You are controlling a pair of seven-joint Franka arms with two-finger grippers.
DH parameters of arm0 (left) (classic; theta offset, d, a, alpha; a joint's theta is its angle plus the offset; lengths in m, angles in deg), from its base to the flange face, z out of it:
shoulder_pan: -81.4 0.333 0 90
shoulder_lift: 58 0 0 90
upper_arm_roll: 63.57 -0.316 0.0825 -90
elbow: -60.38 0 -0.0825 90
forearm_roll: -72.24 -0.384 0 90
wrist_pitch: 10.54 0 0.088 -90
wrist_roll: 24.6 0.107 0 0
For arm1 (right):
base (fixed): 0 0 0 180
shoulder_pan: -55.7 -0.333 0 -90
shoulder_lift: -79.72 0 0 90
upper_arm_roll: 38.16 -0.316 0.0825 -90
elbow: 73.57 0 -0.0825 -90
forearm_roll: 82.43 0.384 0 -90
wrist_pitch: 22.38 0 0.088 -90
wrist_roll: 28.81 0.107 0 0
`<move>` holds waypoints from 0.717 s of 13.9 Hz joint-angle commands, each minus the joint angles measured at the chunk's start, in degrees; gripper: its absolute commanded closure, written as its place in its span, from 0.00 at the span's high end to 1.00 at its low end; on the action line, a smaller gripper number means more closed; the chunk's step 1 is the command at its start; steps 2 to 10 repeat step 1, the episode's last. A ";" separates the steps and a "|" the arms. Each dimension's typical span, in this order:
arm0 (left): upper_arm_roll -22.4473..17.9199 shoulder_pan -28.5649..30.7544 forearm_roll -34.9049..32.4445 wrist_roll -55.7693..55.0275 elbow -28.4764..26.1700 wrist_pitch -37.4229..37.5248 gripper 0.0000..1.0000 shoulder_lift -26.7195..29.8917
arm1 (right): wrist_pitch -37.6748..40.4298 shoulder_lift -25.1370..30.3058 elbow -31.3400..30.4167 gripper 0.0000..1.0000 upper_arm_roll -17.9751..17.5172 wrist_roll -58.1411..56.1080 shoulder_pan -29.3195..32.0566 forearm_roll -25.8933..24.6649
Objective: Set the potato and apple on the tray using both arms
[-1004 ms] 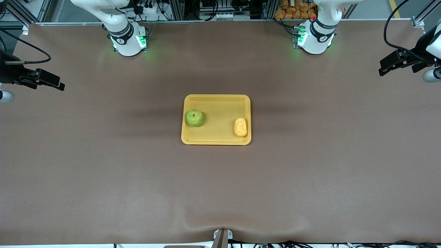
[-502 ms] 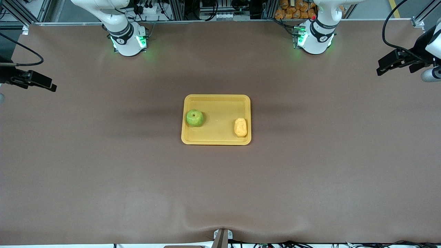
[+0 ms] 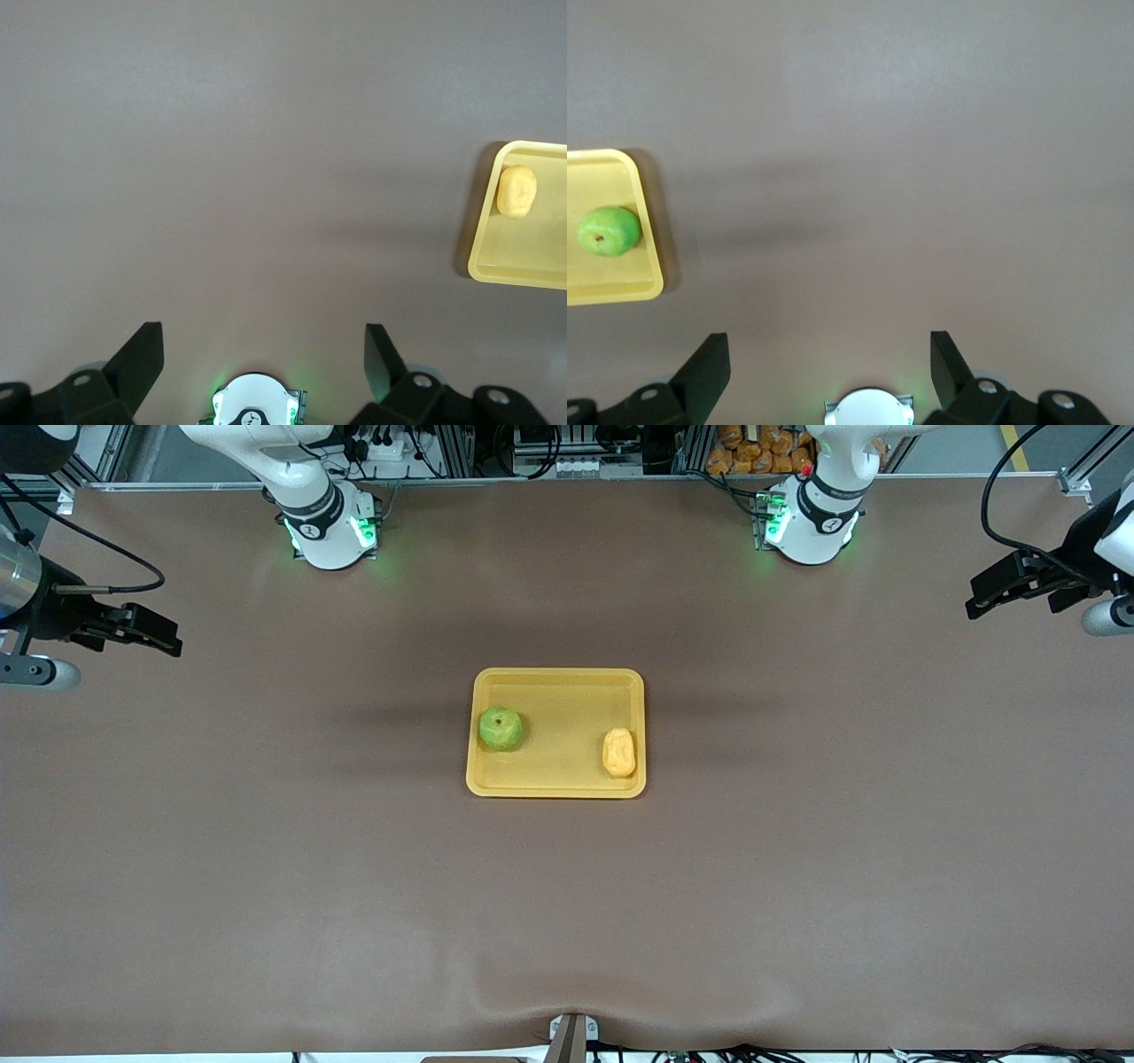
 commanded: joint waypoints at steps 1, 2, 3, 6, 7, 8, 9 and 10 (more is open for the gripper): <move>-0.45 -0.03 1.05 1.04 0.92 1.17 1.00 0.02 | 1.45 0.01 1.41 1.00 0.76 -0.20 1.66 -0.64; -0.45 -0.03 1.05 1.04 0.92 1.17 1.00 0.02 | 1.45 0.01 1.41 1.00 0.76 -0.20 1.66 -0.64; -0.45 -0.03 1.05 1.04 0.92 1.17 1.00 0.02 | 1.45 0.01 1.41 1.00 0.76 -0.20 1.66 -0.64; -0.45 -0.03 1.05 1.04 0.92 1.17 1.00 0.02 | 1.45 0.01 1.41 1.00 0.76 -0.20 1.66 -0.64; -0.45 -0.03 1.05 1.04 0.92 1.17 1.00 0.02 | 1.45 0.01 1.41 1.00 0.76 -0.20 1.66 -0.64; -0.45 -0.03 1.05 1.04 0.92 1.17 1.00 0.02 | 1.45 0.01 1.41 1.00 0.76 -0.20 1.66 -0.64; -0.45 -0.03 1.05 1.04 0.92 1.17 1.00 0.02 | 1.45 0.01 1.41 1.00 0.76 -0.20 1.66 -0.64; -0.45 -0.03 1.05 1.04 0.92 1.17 1.00 0.02 | 1.45 0.01 1.41 1.00 0.76 -0.20 1.66 -0.64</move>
